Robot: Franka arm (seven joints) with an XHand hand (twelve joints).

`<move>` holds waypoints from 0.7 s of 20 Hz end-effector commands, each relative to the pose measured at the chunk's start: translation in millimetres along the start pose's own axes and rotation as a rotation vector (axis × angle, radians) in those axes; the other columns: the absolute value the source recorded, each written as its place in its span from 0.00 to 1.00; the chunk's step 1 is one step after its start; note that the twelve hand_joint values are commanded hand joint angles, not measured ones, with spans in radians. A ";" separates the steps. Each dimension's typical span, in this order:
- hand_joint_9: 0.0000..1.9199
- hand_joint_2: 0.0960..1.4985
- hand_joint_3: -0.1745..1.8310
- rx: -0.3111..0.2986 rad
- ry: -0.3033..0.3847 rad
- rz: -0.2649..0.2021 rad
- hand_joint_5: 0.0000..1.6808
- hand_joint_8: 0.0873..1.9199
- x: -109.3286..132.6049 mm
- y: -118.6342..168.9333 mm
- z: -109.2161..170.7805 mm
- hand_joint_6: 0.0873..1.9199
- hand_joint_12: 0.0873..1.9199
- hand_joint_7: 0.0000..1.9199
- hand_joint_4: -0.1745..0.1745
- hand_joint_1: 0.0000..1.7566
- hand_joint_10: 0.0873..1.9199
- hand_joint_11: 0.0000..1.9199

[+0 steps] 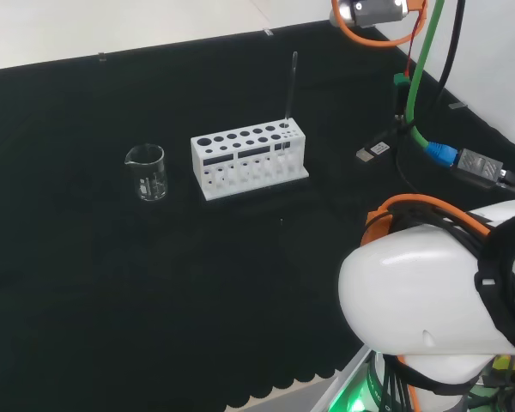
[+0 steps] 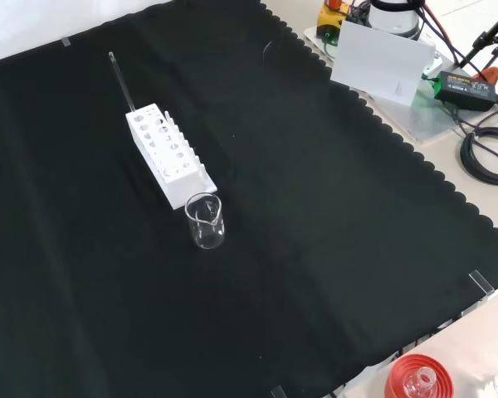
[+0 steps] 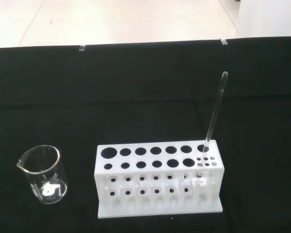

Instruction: Take the glass rod from the white test tube rack.

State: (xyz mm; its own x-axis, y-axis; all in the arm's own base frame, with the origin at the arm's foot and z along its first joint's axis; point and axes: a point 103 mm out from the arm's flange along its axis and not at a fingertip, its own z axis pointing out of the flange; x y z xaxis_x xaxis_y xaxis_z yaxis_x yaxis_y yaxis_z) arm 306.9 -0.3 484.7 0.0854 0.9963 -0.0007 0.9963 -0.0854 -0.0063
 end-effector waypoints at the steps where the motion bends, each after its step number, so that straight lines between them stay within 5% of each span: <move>1: 0.09 0.71 0.04 -0.124 -0.021 0.052 0.06 0.09 -9.0 -60.3 -56.0 0.04 0.46 0.06 0.50 0.30 0.18 0.10; 4: 0.01 0.74 0.04 -0.137 -0.021 0.052 0.01 0.03 -7.5 -66.6 -62.2 0.00 0.44 0.01 0.54 0.23 0.15 0.01; 14: 0.00 0.74 0.05 -0.127 -0.016 0.055 0.00 0.02 -9.0 -68.9 -59.6 0.00 0.44 0.00 0.55 0.22 0.18 0.00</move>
State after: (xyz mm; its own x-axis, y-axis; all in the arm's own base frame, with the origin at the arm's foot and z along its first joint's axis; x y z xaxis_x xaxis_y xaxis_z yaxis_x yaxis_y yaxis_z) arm 271.4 -3.0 524.8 0.1165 0.9931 -0.0119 0.9912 -0.1155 0.0652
